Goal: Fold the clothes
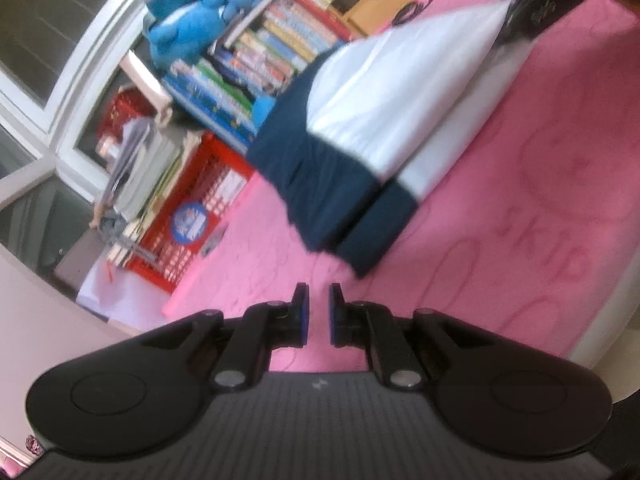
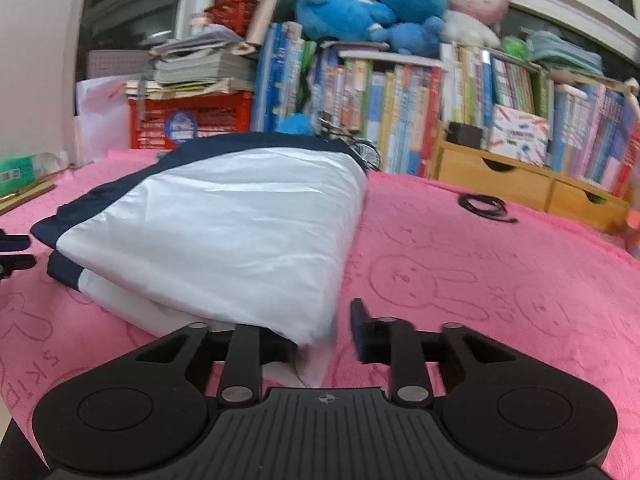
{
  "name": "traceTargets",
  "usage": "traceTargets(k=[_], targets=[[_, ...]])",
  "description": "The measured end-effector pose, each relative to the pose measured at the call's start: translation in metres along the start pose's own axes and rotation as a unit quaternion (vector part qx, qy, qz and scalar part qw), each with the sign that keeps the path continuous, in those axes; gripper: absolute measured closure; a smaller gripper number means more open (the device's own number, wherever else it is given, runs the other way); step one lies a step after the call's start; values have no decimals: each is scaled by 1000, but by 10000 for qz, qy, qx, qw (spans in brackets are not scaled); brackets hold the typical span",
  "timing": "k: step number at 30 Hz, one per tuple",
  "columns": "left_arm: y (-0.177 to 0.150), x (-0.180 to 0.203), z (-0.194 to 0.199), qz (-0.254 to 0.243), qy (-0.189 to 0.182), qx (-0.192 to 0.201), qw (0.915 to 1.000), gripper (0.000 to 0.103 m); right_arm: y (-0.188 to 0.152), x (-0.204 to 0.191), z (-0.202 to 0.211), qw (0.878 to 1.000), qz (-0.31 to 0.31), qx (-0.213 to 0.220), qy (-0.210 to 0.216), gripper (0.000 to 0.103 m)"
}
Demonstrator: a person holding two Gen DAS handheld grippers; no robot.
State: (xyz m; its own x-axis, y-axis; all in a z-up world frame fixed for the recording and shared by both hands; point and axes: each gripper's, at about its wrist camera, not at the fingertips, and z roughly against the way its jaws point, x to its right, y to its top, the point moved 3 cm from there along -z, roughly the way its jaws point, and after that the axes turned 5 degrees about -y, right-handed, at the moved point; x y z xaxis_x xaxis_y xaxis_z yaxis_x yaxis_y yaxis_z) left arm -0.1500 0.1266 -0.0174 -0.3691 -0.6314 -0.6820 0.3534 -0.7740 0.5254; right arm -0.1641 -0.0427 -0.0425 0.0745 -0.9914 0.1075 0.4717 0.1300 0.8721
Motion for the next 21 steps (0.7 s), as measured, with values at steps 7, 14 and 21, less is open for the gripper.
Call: traceTargets(k=[7, 14, 21], targets=[[19, 19, 14, -84, -282, 477, 9984, 90, -12, 2, 8, 9985, -438, -209, 240, 62], [41, 46, 22, -478, -635, 995, 9919, 80, -1, 17, 7, 9952, -764, -289, 541, 86], [70, 75, 13, -885, -847, 1456, 9817, 71, 21, 28, 15, 9922, -901, -215, 833, 86]])
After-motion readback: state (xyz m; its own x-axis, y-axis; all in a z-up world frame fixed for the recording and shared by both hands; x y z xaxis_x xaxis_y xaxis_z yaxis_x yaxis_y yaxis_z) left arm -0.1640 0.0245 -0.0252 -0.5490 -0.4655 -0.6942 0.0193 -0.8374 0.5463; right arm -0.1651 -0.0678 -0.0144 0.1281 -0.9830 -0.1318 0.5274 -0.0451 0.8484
